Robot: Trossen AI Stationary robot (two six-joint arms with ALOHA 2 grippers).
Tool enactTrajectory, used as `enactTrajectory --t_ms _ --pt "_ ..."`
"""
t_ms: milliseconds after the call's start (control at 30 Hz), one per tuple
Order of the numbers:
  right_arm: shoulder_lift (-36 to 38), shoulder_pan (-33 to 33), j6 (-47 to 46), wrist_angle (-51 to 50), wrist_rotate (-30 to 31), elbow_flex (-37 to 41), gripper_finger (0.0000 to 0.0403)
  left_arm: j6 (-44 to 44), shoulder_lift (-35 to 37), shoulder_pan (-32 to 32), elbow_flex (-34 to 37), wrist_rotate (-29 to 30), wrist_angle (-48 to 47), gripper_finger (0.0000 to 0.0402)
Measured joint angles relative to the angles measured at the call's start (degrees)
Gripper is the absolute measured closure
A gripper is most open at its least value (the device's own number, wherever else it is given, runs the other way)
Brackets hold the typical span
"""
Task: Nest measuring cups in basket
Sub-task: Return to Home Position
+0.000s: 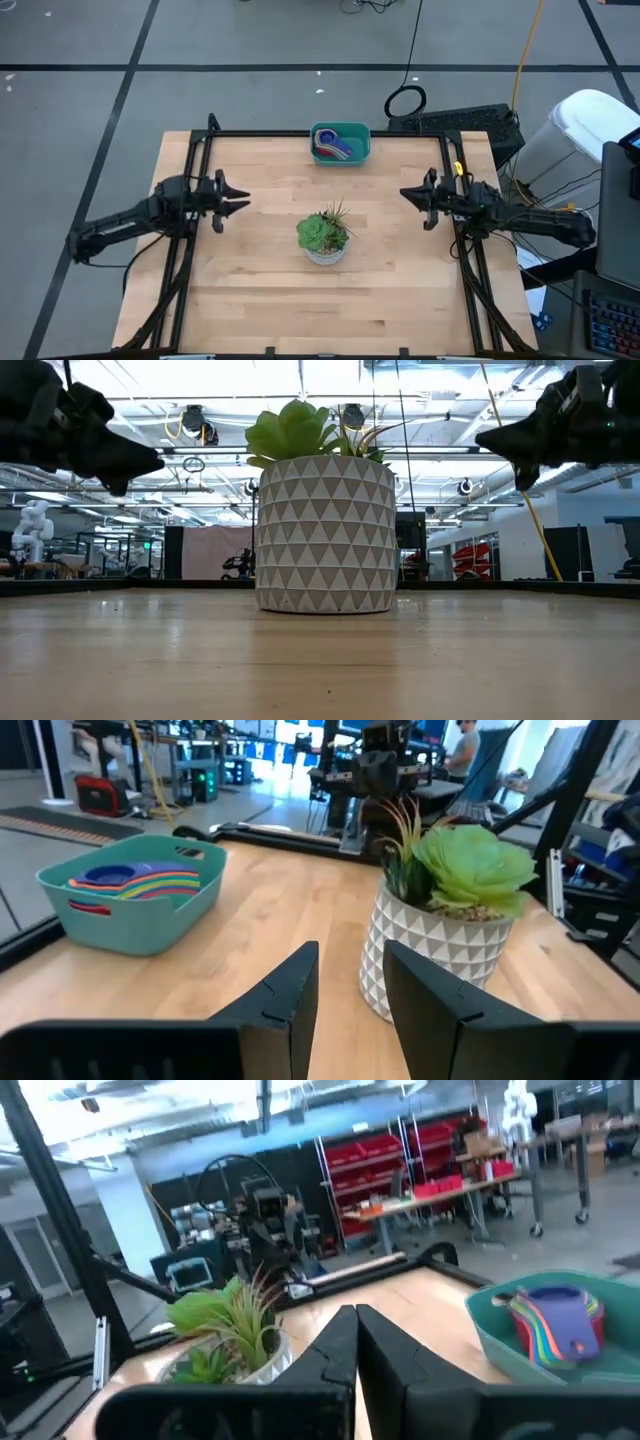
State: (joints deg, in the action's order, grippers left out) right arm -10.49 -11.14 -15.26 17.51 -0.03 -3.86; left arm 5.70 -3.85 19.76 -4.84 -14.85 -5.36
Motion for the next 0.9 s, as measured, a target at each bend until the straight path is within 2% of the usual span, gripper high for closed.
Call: enactTrajectory --t_ms 100,233,500,900 --pt "1.9 0.0 0.0 4.5 0.0 2.7 0.0403 0.9 0.9 3.8 1.7 -4.8 2.5 0.0284" --pt "3.0 0.0 0.0 -0.1 -0.1 2.7 0.0403 1.4 1.3 8.9 2.4 -9.6 3.6 0.0284" --pt "3.7 0.0 1.0 0.3 -0.6 2.8 0.0403 3.6 1.3 16.3 2.4 -18.6 3.8 0.0284" --pt "3.7 -0.1 3.4 3.2 -0.6 2.9 0.0403 3.5 1.3 17.0 2.4 -13.9 3.6 0.0284"
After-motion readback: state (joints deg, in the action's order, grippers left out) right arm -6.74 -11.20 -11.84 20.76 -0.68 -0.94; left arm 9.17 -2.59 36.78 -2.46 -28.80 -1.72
